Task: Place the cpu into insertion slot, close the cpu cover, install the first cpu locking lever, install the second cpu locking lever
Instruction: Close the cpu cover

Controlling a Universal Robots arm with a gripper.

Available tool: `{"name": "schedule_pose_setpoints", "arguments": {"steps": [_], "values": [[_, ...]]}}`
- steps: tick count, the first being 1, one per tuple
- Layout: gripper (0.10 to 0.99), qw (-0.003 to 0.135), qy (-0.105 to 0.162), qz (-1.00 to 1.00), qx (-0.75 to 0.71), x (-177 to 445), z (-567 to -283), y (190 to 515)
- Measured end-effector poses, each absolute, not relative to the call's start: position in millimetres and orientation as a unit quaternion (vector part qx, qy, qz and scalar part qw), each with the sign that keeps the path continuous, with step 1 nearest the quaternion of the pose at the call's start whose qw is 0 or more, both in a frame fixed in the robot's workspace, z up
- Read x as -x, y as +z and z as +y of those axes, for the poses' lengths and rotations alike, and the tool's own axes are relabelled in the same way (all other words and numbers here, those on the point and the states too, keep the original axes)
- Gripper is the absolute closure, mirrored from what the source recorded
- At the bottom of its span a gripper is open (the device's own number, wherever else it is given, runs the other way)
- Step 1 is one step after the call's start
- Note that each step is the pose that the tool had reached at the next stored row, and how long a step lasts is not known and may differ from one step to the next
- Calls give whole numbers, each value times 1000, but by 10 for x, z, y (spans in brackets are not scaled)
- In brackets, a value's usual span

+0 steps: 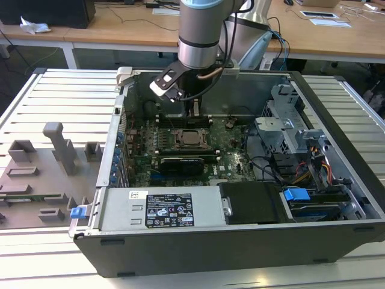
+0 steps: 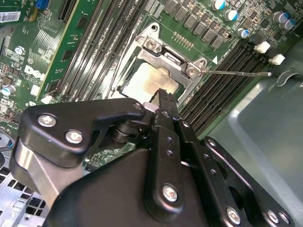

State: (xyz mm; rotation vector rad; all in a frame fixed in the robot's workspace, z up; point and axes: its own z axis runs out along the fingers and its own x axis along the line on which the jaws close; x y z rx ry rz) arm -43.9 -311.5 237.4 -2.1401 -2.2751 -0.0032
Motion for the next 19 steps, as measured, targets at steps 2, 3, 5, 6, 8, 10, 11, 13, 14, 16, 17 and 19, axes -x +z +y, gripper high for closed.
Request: {"name": "schedule_pose_setpoints", "arguments": {"steps": [2,3,5,6,8,10,11,13,14,16,17,19], "values": [[980,9,-1,-728,685,449,-3115,2353],[980,9,-1,-728,685,452,-3115,2344],[980,9,-1,-728,685,459,-3115,2317],[980,9,-1,-728,685,464,-3115,2298],[980,9,-1,-728,685,474,-3115,2269],[980,9,-1,-728,685,507,-3115,2235],[980,9,-1,-728,685,528,-3115,2220],[980,9,-1,-728,685,618,-3114,2173],[980,9,-1,-728,685,655,-3115,2148],[980,9,-1,-728,685,686,-3115,2123],[980,9,-1,-728,685,703,-3115,2103],[980,9,-1,-728,685,712,-3115,2081]]}}
